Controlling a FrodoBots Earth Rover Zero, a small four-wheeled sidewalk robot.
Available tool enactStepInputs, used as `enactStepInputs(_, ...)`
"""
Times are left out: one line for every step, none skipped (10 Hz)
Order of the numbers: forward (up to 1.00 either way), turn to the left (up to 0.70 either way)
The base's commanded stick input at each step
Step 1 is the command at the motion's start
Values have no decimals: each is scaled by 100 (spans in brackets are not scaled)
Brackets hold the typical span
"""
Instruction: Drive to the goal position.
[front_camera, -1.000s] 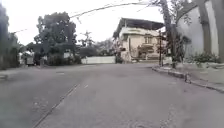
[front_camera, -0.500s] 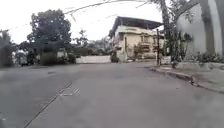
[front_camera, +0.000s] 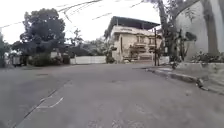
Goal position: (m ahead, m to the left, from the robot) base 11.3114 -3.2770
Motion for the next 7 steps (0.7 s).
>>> enactStepInputs(100, -17)
enactStepInputs(100, -17)
enactStepInputs(100, -17)
enactStepInputs(100, -17)
enactStepInputs(100, -17)
enactStepInputs(100, -17)
enactStepInputs(100, -17)
